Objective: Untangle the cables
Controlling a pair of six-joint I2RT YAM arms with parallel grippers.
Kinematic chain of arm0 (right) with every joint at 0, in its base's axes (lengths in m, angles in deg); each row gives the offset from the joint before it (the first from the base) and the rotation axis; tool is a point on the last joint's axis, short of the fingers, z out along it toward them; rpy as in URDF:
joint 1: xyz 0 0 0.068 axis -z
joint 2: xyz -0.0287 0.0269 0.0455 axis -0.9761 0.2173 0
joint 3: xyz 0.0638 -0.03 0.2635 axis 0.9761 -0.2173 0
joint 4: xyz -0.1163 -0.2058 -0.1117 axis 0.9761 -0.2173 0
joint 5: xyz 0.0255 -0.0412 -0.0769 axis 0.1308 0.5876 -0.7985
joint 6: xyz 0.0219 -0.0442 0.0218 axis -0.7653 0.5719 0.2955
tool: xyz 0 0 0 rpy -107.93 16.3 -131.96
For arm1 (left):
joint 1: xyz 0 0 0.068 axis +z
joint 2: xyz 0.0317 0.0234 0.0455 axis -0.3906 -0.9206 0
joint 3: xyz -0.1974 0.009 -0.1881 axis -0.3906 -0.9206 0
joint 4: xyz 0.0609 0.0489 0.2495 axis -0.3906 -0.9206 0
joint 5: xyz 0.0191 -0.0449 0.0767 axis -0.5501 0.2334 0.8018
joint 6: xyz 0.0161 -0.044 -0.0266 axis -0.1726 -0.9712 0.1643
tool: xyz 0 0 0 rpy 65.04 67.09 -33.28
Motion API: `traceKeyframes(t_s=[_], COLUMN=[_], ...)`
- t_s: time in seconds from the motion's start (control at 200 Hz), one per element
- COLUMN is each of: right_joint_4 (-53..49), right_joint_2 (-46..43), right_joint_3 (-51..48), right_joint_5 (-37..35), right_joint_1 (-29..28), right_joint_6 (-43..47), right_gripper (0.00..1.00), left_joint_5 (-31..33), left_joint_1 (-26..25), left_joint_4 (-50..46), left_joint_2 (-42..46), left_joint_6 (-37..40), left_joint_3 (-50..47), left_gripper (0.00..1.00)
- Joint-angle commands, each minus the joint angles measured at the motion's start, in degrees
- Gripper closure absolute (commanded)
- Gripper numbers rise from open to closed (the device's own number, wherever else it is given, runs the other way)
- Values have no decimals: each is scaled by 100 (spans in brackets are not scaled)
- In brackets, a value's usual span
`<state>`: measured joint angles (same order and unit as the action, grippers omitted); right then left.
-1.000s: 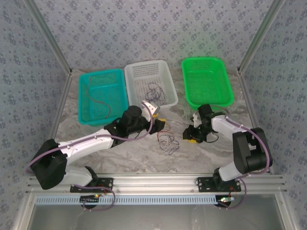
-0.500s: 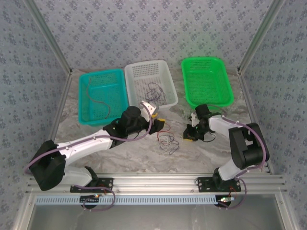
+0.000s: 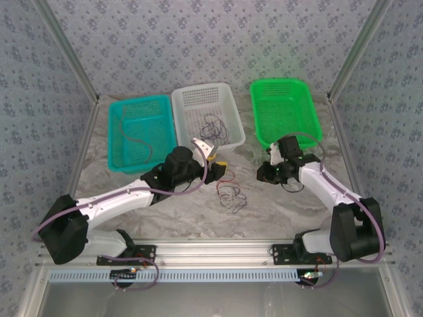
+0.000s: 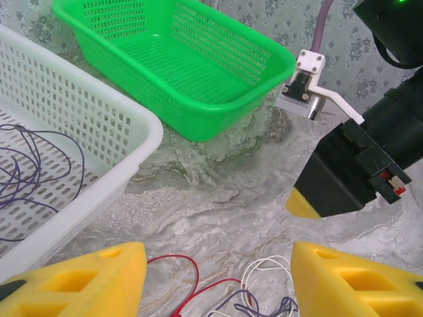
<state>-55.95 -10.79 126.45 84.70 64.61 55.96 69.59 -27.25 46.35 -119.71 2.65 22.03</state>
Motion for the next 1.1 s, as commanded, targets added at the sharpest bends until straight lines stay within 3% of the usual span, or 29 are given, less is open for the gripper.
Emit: traceKeyframes(t_s=[0.0, 0.22, 0.73, 0.999, 1.094], right_joint_4=[-140, 307, 257, 737, 801], right_joint_2=[325, 653, 1483, 1565, 1488], right_joint_3=[-178, -383, -245, -346, -323], right_joint_5=[302, 635, -27, -64, -70], right_joint_1=[71, -14, -480, -483, -482], right_joint_6=[98, 15, 92, -104, -199], right_gripper=[70, 57, 62, 100, 100], left_joint_5=[-37, -56, -6, 40, 50], left_joint_1=[31, 28, 32, 30, 27], left_joint_4=[221, 187, 180, 188, 172], left_joint_2=[3, 74, 78, 86, 68], left_joint_6=[-73, -91, -76, -73, -74], left_joint_3=[-15, -59, -65, -68, -46], left_gripper=[40, 40, 40, 40, 39])
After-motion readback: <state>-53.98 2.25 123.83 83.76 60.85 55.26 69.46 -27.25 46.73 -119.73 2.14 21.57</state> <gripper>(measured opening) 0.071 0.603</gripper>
